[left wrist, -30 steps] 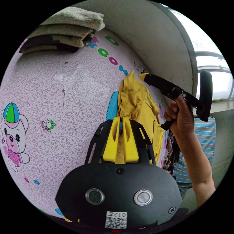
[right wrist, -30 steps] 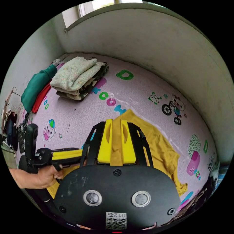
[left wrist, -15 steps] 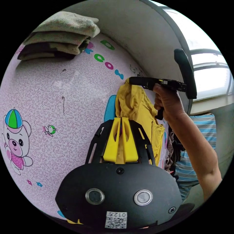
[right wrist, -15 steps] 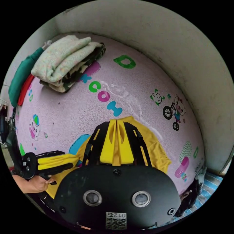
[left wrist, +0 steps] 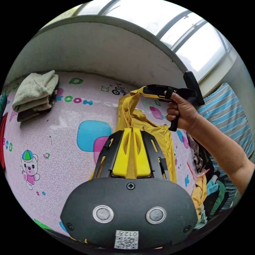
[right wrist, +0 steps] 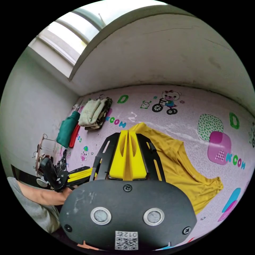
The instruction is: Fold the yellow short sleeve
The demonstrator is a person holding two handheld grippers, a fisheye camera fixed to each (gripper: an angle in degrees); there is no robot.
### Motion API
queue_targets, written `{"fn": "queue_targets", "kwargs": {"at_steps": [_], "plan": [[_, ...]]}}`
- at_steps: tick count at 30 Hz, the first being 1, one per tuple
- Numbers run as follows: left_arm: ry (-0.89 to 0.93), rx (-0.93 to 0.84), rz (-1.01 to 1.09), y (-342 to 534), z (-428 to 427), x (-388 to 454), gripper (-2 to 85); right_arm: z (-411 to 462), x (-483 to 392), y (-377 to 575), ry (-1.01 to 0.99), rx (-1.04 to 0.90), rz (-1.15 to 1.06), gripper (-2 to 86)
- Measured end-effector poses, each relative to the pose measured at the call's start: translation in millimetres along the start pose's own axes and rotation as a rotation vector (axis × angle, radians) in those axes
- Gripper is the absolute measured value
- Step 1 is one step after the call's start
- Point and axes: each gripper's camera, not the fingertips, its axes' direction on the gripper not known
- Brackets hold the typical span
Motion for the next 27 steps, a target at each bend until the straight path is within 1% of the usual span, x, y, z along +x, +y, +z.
{"fn": "queue_targets", "kwargs": {"at_steps": [5, 14, 16, 18, 21, 23, 25, 27], "plan": [[0.012, -0.036, 0.08, 17, 19, 57, -0.2, -70, 42, 30, -0.042, 0.058, 0.064, -0.8], [0.008, -0.096, 0.177, 52, 57, 136, -0.1, -148, 84, 79, -0.065, 0.15, 0.143, -0.8], [-0.021, -0.114, 0.238, 62, 68, 157, -0.1, -161, 92, 89, -0.067, 0.172, 0.161, -0.7], [-0.039, -0.14, 0.28, 69, 79, 170, 0.0, -170, 100, 103, -0.053, 0.193, 0.185, -0.7], [-0.034, -0.248, 0.352, 84, 106, 187, 0.1, -169, 118, 125, 0.068, 0.145, 0.288, -0.4], [-0.056, -0.305, 0.353, 92, 119, 193, 0.2, -170, 132, 140, 0.152, 0.109, 0.368, 0.2], [-0.015, -0.325, 0.379, 103, 124, 200, 0.4, -177, 137, 151, 0.176, 0.142, 0.411, 0.7], [0.014, -0.324, 0.416, 110, 123, 207, 0.6, -181, 141, 158, 0.148, 0.153, 0.441, 1.4]]}}
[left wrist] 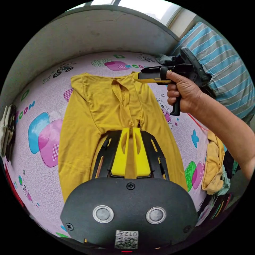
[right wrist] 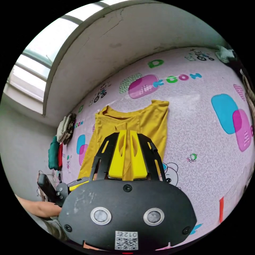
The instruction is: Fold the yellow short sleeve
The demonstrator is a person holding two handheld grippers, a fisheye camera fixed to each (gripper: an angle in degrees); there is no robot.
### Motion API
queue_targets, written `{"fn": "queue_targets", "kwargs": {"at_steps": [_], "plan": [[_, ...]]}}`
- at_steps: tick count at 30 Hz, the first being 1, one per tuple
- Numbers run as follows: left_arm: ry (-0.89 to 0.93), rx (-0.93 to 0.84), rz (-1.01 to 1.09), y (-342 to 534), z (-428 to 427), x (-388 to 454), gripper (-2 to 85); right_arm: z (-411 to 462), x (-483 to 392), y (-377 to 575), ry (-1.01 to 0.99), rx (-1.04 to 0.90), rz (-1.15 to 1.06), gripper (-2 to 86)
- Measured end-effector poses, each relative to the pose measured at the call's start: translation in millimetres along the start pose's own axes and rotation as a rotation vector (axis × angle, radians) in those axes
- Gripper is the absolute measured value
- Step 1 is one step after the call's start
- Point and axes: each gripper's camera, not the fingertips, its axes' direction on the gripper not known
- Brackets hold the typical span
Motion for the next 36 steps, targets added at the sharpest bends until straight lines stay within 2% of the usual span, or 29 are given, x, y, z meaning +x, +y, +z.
{"fn": "queue_targets", "kwargs": {"at_steps": [6, 13, 15, 17, 20, 23, 25, 28, 30, 32, 36], "plan": [[-0.013, 0.042, -0.008, -2, 1, 7, 0.8, 7, -33, 0, 0.056, -0.03, -0.149, 6.2], [0.018, -0.03, 0.006, -13, 25, 13, 1.0, 39, -100, 4, 0.343, -0.074, -0.427, 6.4], [0.035, -0.059, 0.017, -15, 34, 16, 1.0, 47, -99, 3, 0.401, -0.112, -0.426, 4.8], [0.04, -0.089, 0.032, -17, 41, 21, 1.0, 38, -80, 1, 0.443, -0.087, -0.301, 2.7], [0.028, -0.1, 0.051, -16, 44, 26, 0.9, 16, -40, 7, 0.331, -0.052, -0.113, 0.9], [0.052, -0.093, 0.062, -14, 42, 26, 0.8, -2, -14, 19, 0.215, -0.01, -0.009, -0.2], [0.07, -0.075, 0.057, -10, 39, 25, 0.8, -12, -7, 24, 0.208, 0.022, 0.026, -0.3], [0.095, -0.06, 0.038, -3, 37, 24, 0.8, -24, -17, 31, 0.177, 0.094, -0.052, -0.5], [0.121, -0.08, 0.038, 2, 41, 27, 0.8, -16, -28, 32, 0.119, 0.047, -0.15, -0.6], [0.141, -0.08, 0.038, 8, 40, 31, 0.8, 1, -37, 33, 0.178, -0.041, -0.226, -0.7], [0.141, -0.06, 0.044, 28, 21, 32, 0.8, -1, -22, 39, 0.244, -0.06, -0.186, -0.8]]}}
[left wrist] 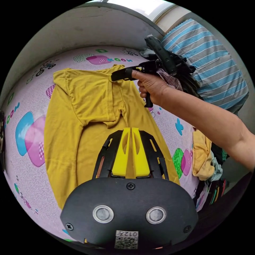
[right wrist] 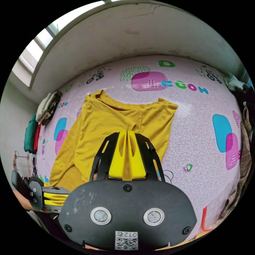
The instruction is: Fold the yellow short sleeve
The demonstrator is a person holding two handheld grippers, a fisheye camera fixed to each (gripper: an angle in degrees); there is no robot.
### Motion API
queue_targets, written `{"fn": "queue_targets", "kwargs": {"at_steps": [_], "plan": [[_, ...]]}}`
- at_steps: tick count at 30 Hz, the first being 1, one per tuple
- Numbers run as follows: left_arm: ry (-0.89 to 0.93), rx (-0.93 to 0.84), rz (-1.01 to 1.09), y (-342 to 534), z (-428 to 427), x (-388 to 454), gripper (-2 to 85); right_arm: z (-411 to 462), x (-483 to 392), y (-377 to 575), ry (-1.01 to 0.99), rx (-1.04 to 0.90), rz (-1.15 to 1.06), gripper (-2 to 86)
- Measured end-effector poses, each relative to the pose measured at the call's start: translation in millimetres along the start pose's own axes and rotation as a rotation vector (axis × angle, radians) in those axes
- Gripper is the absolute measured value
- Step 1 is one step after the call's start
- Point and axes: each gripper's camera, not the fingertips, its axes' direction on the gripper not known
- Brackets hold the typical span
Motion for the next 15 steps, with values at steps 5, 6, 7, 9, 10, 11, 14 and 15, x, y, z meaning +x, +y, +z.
{"fn": "queue_targets", "kwargs": {"at_steps": [5, 6, 7, 9, 10, 11, 14, 15], "plan": [[-0.108, -0.007, -0.014, 35, -39, -16, 0.8, -28, 18, 29, -0.113, 0.012, 0.051, -0.8], [-0.148, -0.026, -0.018, 45, -50, -22, 0.8, -30, 17, 33, -0.135, 0.002, 0.046, -0.8], [-0.186, -0.046, -0.022, 55, -60, -28, 0.9, -32, 12, 42, -0.173, -0.018, 0.038, -0.8], [-0.229, -0.077, -0.026, 71, -76, -36, 0.9, -33, 5, 58, -0.232, -0.057, 0.038, -0.8], [-0.251, -0.089, -0.032, 82, -88, -42, 1.0, -32, 0, 67, -0.277, -0.091, 0.046, -0.8], [-0.258, -0.098, -0.034, 87, -93, -45, 1.0, -31, -6, 77, -0.315, -0.118, 0.053, -0.8], [-0.266, -0.165, -0.048, 113, -113, -58, 1.3, -28, -21, 100, -0.351, -0.18, 0.09, -0.7], [-0.264, -0.173, -0.054, 123, -119, -62, 1.5, -27, -24, 104, -0.364, -0.19, 0.1, -0.7]]}}
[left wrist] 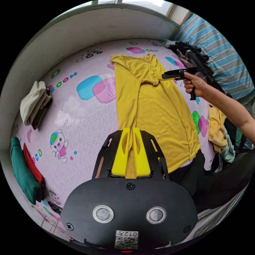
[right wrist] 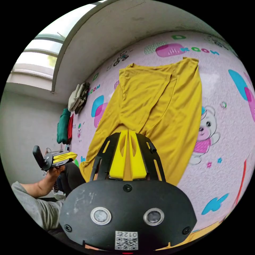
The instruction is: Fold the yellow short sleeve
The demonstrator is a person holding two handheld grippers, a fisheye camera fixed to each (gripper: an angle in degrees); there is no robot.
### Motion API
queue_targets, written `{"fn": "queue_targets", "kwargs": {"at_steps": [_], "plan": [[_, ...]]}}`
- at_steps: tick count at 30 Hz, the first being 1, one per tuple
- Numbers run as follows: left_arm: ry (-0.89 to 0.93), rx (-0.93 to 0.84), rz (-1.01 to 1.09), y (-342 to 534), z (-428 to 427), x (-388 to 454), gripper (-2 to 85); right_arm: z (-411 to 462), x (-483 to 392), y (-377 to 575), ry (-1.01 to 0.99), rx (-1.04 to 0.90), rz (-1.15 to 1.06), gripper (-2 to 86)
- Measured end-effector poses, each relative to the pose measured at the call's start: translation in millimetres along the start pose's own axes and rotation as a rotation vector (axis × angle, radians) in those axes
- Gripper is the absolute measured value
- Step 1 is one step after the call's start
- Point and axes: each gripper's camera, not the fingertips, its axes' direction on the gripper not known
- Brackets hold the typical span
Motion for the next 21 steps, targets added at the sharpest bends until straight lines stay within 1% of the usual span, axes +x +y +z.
{"fn": "queue_targets", "kwargs": {"at_steps": [2, 6, 10, 12, 16, 18, 21], "plan": [[0.014, -0.029, 0.008, 16, -1, -7, 2.1, 12, -9, 18, -0.022, -0.046, 0.028, -0.7], [0.058, -0.202, 0.049, 39, 16, -26, 3.6, 26, -22, 38, -0.016, -0.12, 0.042, -0.8], [0.103, -0.322, 0.012, 44, 31, -56, 4.0, 37, -31, 48, 0.039, -0.199, 0.006, -0.7], [0.127, -0.361, 0.003, 43, 38, -64, 4.2, 39, -31, 46, 0.057, -0.206, -0.008, -0.7], [0.1, -0.505, 0.009, 42, 59, -71, 4.4, 44, -17, 31, 0.066, -0.21, -0.018, -0.7], [0.069, -0.55, 0.012, 43, 66, -73, 3.8, 46, -6, 22, 0.053, -0.202, 0.002, -0.6], [0.039, -0.548, 0.018, 44, 64, -79, 1.9, 51, 13, 8, 0.022, -0.193, 0.054, -0.3]]}}
